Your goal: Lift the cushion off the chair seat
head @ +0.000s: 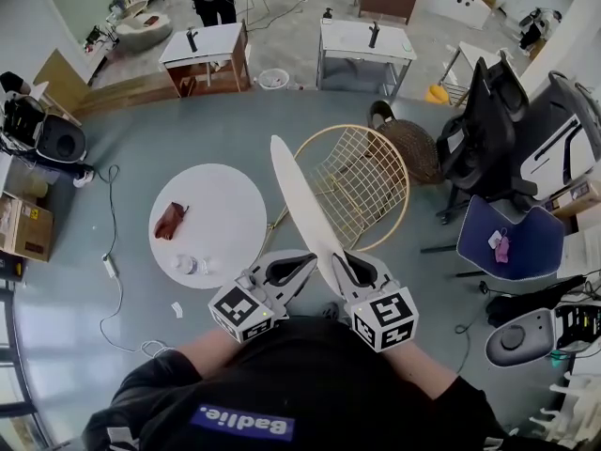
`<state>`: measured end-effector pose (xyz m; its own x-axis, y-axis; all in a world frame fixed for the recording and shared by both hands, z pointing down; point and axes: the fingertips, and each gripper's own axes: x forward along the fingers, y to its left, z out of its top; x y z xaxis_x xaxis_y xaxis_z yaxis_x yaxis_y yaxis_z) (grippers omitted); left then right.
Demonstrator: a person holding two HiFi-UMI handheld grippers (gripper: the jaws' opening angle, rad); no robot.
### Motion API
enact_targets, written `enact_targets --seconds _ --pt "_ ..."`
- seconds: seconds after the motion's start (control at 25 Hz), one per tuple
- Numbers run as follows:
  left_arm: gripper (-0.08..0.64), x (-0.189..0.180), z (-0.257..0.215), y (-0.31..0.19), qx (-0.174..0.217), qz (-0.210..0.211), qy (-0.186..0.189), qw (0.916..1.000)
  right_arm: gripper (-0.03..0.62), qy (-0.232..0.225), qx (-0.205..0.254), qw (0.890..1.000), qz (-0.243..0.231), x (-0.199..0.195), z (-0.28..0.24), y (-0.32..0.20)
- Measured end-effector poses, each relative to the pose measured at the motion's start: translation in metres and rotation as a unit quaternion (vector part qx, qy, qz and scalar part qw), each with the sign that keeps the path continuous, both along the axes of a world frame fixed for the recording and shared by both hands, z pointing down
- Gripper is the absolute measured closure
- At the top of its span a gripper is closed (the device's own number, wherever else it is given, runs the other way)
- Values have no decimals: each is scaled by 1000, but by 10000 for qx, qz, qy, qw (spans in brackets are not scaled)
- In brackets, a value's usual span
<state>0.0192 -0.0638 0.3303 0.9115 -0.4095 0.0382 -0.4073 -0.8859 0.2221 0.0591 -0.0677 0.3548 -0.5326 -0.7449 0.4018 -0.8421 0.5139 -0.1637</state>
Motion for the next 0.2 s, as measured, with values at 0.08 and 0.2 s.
enact_targets --seconds 0.08,0.2 --pt "546 0 -1 1 5 -19 1 10000 543 -6 7 10000 3 0 0 1" --pt "546 -3 1 3 11 -21 3 10000 545 -14 19 10000 2 -2 1 3"
